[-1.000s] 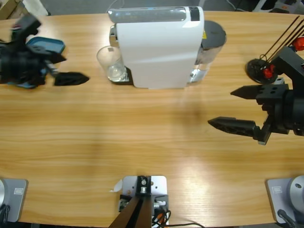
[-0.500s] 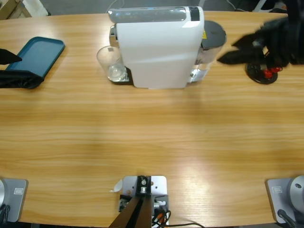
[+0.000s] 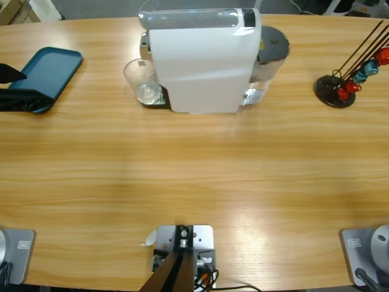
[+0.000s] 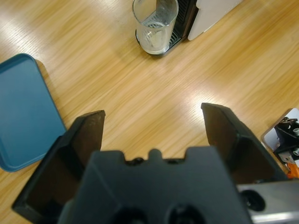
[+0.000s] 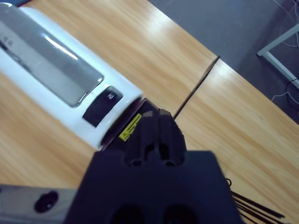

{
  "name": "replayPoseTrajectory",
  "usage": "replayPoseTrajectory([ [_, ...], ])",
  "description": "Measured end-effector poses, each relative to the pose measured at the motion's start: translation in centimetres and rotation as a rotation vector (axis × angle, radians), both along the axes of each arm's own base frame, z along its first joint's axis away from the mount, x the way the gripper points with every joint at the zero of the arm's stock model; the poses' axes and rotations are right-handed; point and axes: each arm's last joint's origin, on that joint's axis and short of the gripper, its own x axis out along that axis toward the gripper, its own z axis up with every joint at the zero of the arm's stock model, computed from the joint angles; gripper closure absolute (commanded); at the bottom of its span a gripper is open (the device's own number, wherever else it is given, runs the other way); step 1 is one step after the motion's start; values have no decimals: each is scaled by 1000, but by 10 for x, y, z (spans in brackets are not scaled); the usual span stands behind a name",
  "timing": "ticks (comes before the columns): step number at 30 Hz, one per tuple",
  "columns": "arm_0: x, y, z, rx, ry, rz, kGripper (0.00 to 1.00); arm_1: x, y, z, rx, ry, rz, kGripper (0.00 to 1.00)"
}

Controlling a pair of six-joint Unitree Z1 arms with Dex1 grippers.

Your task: Pour coffee

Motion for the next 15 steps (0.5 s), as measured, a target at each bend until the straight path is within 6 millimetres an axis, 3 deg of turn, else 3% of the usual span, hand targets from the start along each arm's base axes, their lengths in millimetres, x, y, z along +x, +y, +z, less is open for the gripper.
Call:
replayPoseTrajectory([
  [6,2,-2,-1,5,8,0,105,18,13,-7,-13,54,22,1000],
  [15,8,-5,-1,9,13,0,105,8,41,-9,-46,112,108,1000],
])
